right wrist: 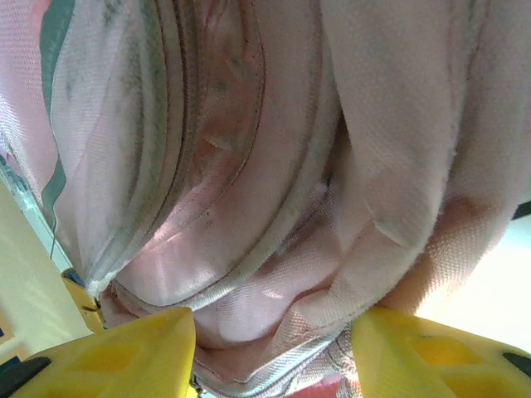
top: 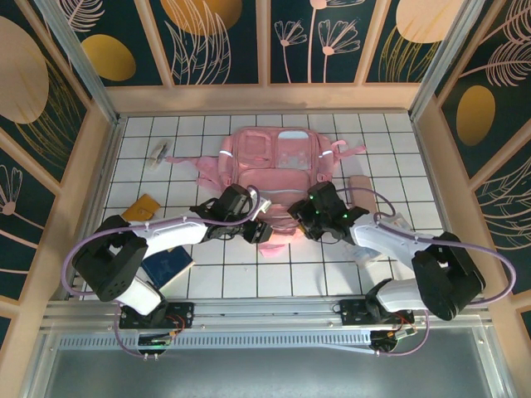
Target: Pack books, pencil case, and school supplies into a backpack
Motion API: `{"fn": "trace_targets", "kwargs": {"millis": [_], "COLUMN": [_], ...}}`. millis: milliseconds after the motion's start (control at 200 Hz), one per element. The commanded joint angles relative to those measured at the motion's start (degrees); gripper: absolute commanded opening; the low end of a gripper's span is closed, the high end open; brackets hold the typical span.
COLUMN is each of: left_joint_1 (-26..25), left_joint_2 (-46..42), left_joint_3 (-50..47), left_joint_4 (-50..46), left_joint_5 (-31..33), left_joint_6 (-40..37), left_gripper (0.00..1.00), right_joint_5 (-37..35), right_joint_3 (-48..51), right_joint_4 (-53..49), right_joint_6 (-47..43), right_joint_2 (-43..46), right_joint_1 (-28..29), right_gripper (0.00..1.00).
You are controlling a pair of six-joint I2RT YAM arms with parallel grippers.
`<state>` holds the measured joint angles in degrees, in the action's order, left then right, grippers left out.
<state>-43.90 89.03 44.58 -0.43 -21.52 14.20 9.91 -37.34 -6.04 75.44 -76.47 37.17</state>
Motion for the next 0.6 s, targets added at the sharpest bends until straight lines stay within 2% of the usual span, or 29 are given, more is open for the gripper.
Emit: {"fn": "trace_targets", "kwargs": {"millis": [0,40,105,190,315,465,595], "left_joint_1": [-0.22,-0.19,-0.22,-0.21,-0.22,-0.17,-0.19], "left_joint_2": [-0.76,-0.76,-0.95,-1.40,-1.60,-1.15,-0.63], "left_joint_3": [1.55,1.57,1.52,1.01,0.72,0.95,1.21], "left_joint_4": [0.47,0.59,0.69,0.99,1.13,0.93,0.74], "left_joint_5": [0.45,0.05,-0.43,-0.97,-1.12,-0.37,-0.15], "left_joint_6": [0.53,0.47,0.39,0.22,0.44,0.82,0.92], "left_gripper": [0.40,0.40,0.40,0.42,0.42,0.40,0.38], "right_joint_5": [0.43,0.67,0.90,0.72,1.37,1.71,1.29], "right_joint_3": [-0.43,-0.15,0.18,-0.27,-0.03,0.20,1.07], "right_joint_4": [2.83,4.46,7.02,8.72,12.22,16.28,15.71], "right_joint_6": [1.69,2.36,3.35,4.54,6.60,6.40,7.52], "right_joint_2": [-2.33,-2.67,-2.61,-1.97,-0.04,1.06,0.41], "right_joint_1": [0.19,0.19,0.19,0.19,0.19,0.15,0.26], "right_gripper": [0.53,0.49,0.29,0.15,0.15,0.19,0.27]}}
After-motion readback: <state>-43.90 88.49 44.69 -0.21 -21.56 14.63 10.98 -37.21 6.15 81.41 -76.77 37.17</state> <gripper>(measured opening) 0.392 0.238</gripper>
